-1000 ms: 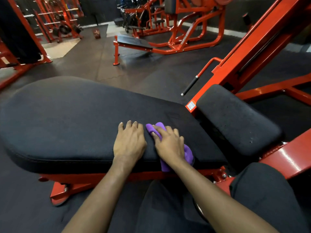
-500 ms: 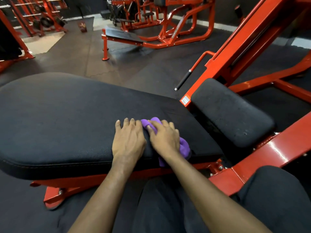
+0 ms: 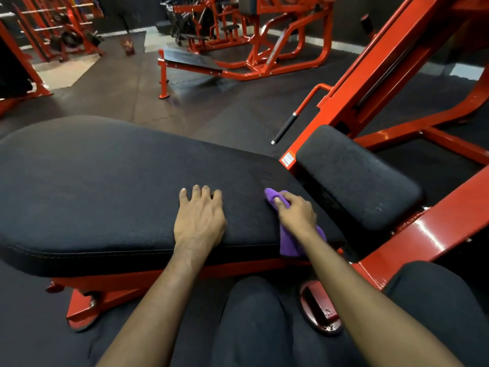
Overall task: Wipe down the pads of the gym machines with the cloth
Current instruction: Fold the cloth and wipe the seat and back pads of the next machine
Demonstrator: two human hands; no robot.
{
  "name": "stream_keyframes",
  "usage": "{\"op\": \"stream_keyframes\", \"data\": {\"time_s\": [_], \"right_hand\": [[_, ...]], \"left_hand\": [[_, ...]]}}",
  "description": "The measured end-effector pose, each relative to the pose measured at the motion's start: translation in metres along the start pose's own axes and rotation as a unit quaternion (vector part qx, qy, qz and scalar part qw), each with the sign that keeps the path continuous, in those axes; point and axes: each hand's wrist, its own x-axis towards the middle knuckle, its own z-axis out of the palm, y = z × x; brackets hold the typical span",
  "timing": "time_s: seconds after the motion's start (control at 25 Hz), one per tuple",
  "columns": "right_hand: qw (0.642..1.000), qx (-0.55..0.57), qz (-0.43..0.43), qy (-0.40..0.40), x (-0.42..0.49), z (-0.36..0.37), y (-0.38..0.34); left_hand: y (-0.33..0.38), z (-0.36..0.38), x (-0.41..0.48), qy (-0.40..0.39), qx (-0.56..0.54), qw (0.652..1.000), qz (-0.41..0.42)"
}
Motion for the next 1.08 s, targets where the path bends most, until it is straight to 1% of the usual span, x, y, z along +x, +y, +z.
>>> {"op": "stream_keyframes", "data": {"time_s": [0.04,0.08,0.12,0.16,0.2,0.28,0.4,0.52,0.6,0.88,1.08], "right_hand": [[0.997,0.052,-0.048,-0.022,-0.004,-0.001,-0.015],[0.992,0.062,-0.095,-0.058,-0.01,-0.002,-0.026],[0.987,0.024,-0.124,-0.102,-0.018,-0.003,-0.034],[0.982,-0.028,-0.134,-0.133,-0.025,-0.002,-0.036],[0.978,-0.07,-0.134,-0.143,-0.033,0.0,-0.034],[0.978,-0.098,-0.136,-0.126,-0.038,0.002,-0.028],[0.979,-0.113,-0.141,-0.099,-0.021,0.009,-0.031],[0.979,-0.126,-0.13,-0.098,0.012,0.022,-0.034],[0.98,-0.121,-0.121,-0.101,0.04,0.031,-0.035],[0.986,-0.125,-0.07,-0.086,0.152,0.069,-0.042],[0.988,-0.126,-0.044,-0.081,0.21,0.082,-0.041]], "left_hand": [[0.0,-0.001,0.001,0.0,0.002,1.0,0.001],[0.0,-0.002,0.002,0.0,0.004,1.0,0.0],[0.0,-0.003,0.004,-0.003,0.005,1.0,-0.003],[0.0,-0.005,0.006,-0.008,0.004,1.0,-0.008],[0.001,-0.006,0.008,-0.011,0.001,1.0,-0.013],[0.005,-0.007,0.018,-0.01,-0.001,1.0,-0.027],[0.012,-0.002,0.048,-0.018,-0.029,0.998,-0.056],[0.017,0.02,0.095,-0.075,-0.068,0.995,-0.016],[0.018,0.036,0.127,-0.1,-0.071,0.992,-0.002],[0.005,0.076,0.229,-0.08,-0.096,0.992,-0.016],[0.01,0.095,0.242,-0.051,-0.049,0.997,0.006]]}}
